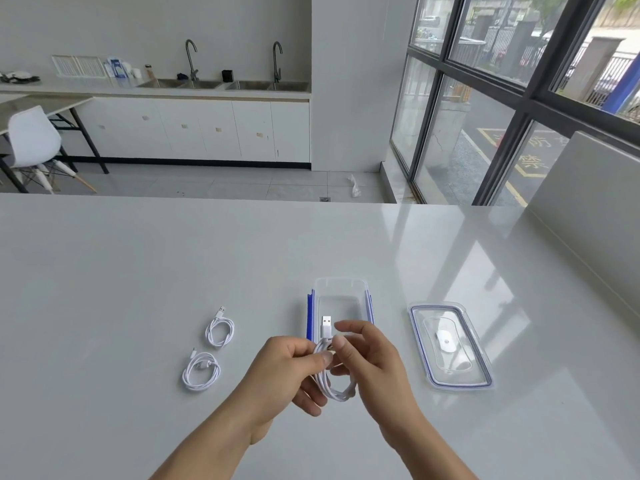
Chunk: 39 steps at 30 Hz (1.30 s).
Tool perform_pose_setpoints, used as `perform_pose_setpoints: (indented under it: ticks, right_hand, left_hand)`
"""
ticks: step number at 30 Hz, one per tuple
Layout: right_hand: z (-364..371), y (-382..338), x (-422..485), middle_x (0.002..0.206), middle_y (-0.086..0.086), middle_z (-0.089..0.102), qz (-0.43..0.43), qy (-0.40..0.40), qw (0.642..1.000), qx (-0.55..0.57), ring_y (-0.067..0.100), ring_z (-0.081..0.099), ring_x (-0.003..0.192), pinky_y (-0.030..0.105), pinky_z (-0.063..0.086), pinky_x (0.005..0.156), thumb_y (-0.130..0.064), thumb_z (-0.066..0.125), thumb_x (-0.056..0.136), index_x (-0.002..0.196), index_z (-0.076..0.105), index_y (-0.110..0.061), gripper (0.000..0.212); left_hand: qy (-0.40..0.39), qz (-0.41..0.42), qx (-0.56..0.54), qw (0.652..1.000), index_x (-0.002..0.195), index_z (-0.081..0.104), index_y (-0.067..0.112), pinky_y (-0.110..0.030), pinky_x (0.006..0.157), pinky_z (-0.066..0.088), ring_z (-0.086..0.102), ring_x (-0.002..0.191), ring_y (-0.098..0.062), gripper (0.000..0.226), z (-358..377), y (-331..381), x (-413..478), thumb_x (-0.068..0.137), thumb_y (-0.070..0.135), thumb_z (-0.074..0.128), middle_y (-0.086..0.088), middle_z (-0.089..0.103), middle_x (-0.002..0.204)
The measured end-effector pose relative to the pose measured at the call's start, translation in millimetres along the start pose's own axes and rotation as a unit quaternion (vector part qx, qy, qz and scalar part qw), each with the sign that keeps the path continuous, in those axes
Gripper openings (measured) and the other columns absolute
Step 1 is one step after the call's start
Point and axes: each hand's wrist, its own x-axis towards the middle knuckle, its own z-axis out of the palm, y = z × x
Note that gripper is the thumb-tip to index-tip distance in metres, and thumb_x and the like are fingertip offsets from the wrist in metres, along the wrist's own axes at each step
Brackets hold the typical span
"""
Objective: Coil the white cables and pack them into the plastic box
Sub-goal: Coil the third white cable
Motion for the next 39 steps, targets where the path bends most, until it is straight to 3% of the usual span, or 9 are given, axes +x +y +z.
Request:
perform_pose_setpoints:
  ticks: [3,6,11,17,23,39]
  right_hand:
    - [-5.0,2.0,2.7,0.106,0.002,0.077,0.009,-0.023,0.999,0.034,0.028,0.074,0.092,0.040,0.059,0.087,-0.037,0.069,0.091,0.117,0.064,-0.023,0.031]
    - [-9.7,3.9,4.7,0.110,0.002,0.076,0.025,-0.017,0.999,0.042,0.024,0.075,0.096,0.039,0.059,0.088,-0.041,0.071,0.088,0.120,0.065,-0.021,0.038]
    - [-16.9,8.8,6.1,0.087,0.010,0.073,0.056,-0.023,0.996,0.061,0.024,0.064,0.075,0.035,0.055,0.068,-0.029,0.068,0.091,0.098,0.078,-0.009,0.024]
    - [-7.9,12.3,12.2,0.065,0.005,0.065,0.073,-0.012,0.997,0.005,0.018,0.052,0.058,0.028,0.045,0.054,-0.017,0.072,0.090,0.083,0.079,-0.007,0.014]
    - [2.5,15.0,20.3,0.060,0.011,0.050,0.132,-0.035,0.990,0.028,0.019,0.045,0.053,0.029,0.038,0.051,-0.019,0.075,0.086,0.085,0.072,0.007,0.026]
    - [31.9,22.2,30.8,0.059,0.011,0.054,0.102,-0.028,0.994,-0.025,0.023,0.046,0.054,0.032,0.041,0.057,-0.021,0.071,0.089,0.075,0.062,0.008,0.034]
  left_hand:
    - [0.004,-0.002,-0.020,1.000,0.082,0.074,0.003,-0.036,0.055,0.056,0.062,0.059,-0.027,0.020,-4.2,-3.2,2.1,0.095,0.015,0.063,-0.009,0.068,0.066]
    - [0.015,-0.005,-0.034,0.999,0.087,0.072,-0.003,-0.035,0.055,0.056,0.062,0.059,-0.028,0.020,-10.6,-6.1,5.9,0.093,0.014,0.064,-0.015,0.066,0.067]
    - [0.024,-0.009,-0.045,0.999,0.084,0.071,-0.003,-0.036,0.056,0.055,0.062,0.059,-0.028,0.021,-20.9,-10.6,10.9,0.093,0.014,0.064,-0.018,0.064,0.069]
    - [0.035,-0.013,-0.032,0.999,0.085,0.072,0.000,-0.036,0.056,0.057,0.063,0.059,-0.025,0.019,-24.6,-16.1,16.1,0.094,0.014,0.063,-0.012,0.065,0.069]
    - [0.028,-0.024,-0.026,0.999,0.085,0.073,0.002,-0.036,0.057,0.057,0.064,0.060,-0.025,0.018,-31.3,-21.6,16.1,0.094,0.014,0.064,-0.011,0.065,0.071]
    - [0.068,-0.026,-0.037,0.997,0.085,0.076,0.008,-0.034,0.057,0.056,0.067,0.063,-0.022,0.016,-52.9,-36.4,10.5,0.090,0.022,0.071,-0.007,0.071,0.075]
